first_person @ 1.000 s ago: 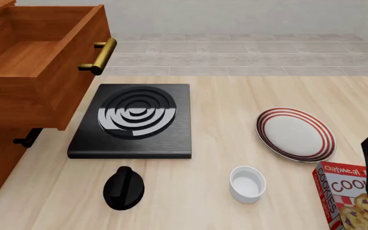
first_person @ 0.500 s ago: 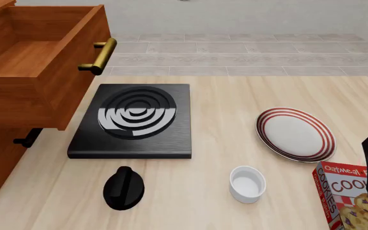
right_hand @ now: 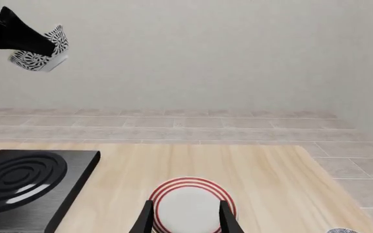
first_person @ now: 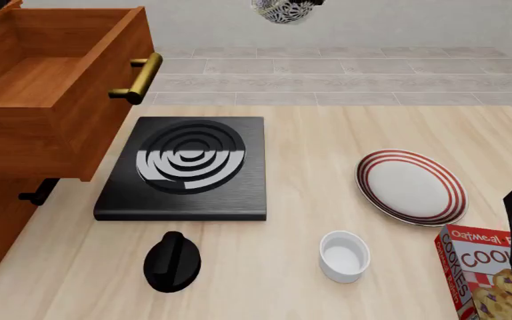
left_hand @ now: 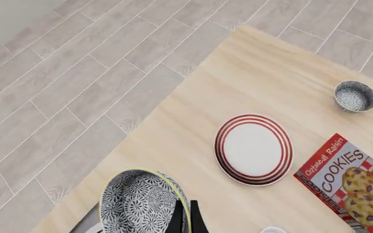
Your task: Pick the akita bowl in the top layer of the wooden cabinet and place it on the plate.
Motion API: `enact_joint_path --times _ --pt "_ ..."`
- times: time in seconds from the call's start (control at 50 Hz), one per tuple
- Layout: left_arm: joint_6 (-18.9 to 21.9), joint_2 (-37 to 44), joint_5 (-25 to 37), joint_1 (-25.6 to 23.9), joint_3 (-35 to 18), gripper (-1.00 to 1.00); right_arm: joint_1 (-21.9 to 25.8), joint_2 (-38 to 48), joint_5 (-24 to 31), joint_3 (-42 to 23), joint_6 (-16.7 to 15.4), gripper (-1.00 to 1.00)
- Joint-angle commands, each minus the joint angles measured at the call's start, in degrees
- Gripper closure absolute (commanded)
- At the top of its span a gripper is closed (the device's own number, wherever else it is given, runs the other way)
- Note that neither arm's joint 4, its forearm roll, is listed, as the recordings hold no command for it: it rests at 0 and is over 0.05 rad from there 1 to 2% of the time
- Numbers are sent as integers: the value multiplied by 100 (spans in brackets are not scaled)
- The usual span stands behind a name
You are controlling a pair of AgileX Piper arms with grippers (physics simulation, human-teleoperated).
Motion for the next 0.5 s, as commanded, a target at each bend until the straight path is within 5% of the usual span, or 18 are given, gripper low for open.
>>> enact_joint_path --times 0.02,0.5 --pt "-17 128 -177 -207 30 100 14 0 -9 12 -24 -100" --pt "-143 408 -417 -493 58 100 -5 1 -5 24 1 -100"
